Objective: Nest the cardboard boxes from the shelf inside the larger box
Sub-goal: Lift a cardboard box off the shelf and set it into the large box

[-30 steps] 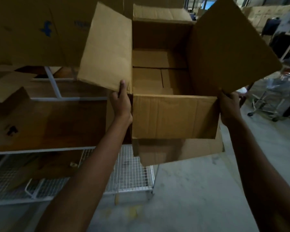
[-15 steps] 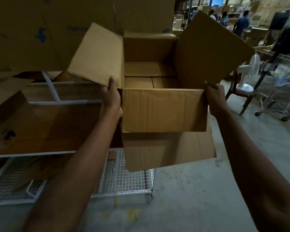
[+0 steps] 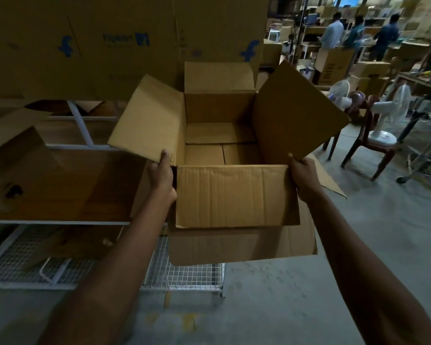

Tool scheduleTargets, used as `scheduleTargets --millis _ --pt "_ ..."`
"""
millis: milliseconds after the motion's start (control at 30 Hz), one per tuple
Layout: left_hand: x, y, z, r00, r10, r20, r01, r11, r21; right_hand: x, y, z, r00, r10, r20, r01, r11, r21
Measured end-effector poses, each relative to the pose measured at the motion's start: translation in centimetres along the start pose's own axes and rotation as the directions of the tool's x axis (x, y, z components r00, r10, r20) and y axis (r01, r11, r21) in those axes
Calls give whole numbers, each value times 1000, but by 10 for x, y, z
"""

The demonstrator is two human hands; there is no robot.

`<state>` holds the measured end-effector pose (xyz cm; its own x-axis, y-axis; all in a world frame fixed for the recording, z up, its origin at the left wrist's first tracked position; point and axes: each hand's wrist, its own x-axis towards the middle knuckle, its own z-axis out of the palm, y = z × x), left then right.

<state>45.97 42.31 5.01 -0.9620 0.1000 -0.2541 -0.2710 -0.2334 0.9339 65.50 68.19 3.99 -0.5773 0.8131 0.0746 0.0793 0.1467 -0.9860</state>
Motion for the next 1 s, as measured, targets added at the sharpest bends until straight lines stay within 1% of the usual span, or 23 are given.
scheduleTargets --millis 100,200,267,367,433,533,600,633,667,700,733,767,800,833,867,900,933,967,1000 --pt "6 -7 3 999 -22 -28 22 1000 19 8 6 7 998 42 -39 -43 999 -17" --pt "10 -8 6 998 27 -59 -25 999 36 15 14 12 996 50 -74 -53 997 -47" --pt "11 -10 7 993 80 -87 -73 994 75 15 18 15 991 11 -131 -22 997 -80" --pt "12 -17 8 971 177 -159 -158 979 128 12 25 21 961 -120 -249 79 983 -166" --pt "10 -21 9 957 216 -194 -188 970 154 10 29 24 929 -161 -334 104 978 -183" --pt "3 -28 11 928 297 -224 -268 952 149 8 35 26 871 -199 -449 173 980 -99" --pt "-4 -28 10 890 369 -267 -343 929 141 5 36 27 809 -227 -543 194 974 -120" --pt "-6 -28 9 866 405 -295 -376 914 151 3 35 25 766 -244 -595 184 970 -161" --pt "-8 -26 7 826 460 -325 -416 887 199 1 33 23 722 -266 -639 164 963 -216" --pt "-7 -25 3 754 560 -342 -480 826 295 0 31 21 684 -310 -660 155 946 -284" --pt "-6 -27 -2 652 695 -303 -560 711 426 -2 30 18 662 -386 -643 177 913 -367" --pt "-5 -30 -7 545 817 -188 -629 547 553 -2 31 16 652 -491 -578 236 855 -461" --pt "-4 -35 -10 473 881 -17 -674 374 637 -3 32 16 654 -599 -462 317 771 -552" --pt "-4 -41 -13 445 880 166 -701 227 676 -4 34 18 668 -679 -304 407 676 -614" --pt "-2 -49 -14 447 834 323 -720 121 683 -6 36 22 691 -711 -126 487 588 -646" --pt "-2 -56 -16 472 765 438 -732 63 679 -10 38 27 714 -699 39 547 522 -654" --pt "-1 -61 -18 510 691 513 -731 33 682 -15 40 34 735 -657 164 576 478 -663" --pt "3 -68 -21 549 621 559 -720 12 694 -19 43 40 758 -607 238 577 454 -679" --pt "7 -72 -24 574 570 588 -710 -12 704 -23 47 46 779 -564 272 564 444 -696"
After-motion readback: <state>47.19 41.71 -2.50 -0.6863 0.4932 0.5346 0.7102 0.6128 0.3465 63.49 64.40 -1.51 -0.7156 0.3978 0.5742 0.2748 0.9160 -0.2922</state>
